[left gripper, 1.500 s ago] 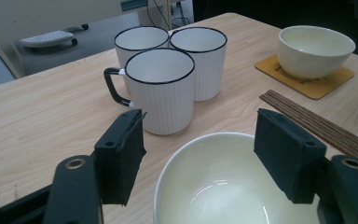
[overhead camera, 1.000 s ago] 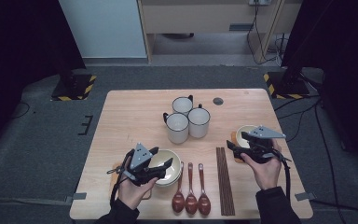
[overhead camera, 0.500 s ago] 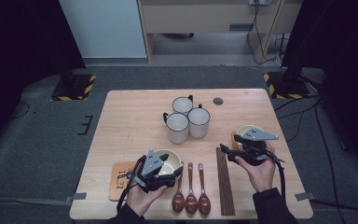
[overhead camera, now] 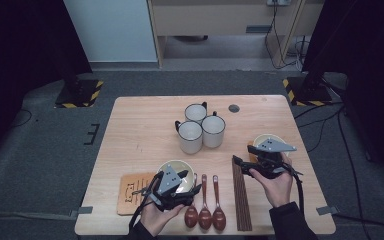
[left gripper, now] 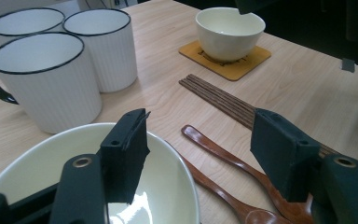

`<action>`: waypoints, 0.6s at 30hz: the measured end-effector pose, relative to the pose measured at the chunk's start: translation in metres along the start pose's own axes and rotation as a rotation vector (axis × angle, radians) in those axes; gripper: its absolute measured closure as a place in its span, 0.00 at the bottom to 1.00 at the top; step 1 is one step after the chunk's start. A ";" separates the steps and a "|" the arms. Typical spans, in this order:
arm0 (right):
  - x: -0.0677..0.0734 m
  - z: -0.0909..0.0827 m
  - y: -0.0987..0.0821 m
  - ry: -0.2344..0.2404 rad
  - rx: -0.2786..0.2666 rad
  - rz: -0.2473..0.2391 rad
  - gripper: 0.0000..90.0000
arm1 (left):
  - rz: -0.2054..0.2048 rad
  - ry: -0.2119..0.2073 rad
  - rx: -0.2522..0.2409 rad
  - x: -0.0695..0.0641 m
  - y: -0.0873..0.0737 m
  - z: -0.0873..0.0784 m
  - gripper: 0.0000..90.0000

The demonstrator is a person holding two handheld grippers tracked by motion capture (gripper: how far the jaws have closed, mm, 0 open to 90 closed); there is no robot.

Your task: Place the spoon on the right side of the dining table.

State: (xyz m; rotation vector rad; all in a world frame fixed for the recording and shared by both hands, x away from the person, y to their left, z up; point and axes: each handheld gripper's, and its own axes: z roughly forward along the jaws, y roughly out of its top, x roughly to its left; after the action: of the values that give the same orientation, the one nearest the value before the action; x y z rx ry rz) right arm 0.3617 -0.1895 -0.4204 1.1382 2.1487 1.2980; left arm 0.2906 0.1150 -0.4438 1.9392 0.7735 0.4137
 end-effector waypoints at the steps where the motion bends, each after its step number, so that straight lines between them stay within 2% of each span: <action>1: 0.000 0.000 0.000 0.001 -0.001 0.000 0.36 | 0.003 -0.003 0.000 -0.001 0.000 0.001 0.40; 18: 0.006 0.006 -0.005 0.034 0.003 0.007 0.37 | 0.037 -0.055 -0.006 -0.013 -0.006 0.007 0.44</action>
State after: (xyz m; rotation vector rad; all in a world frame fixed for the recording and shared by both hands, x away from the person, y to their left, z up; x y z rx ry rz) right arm 0.3597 -0.1824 -0.4272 1.1336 2.1738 1.3269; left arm 0.2831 0.1037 -0.4520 1.9541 0.7012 0.3831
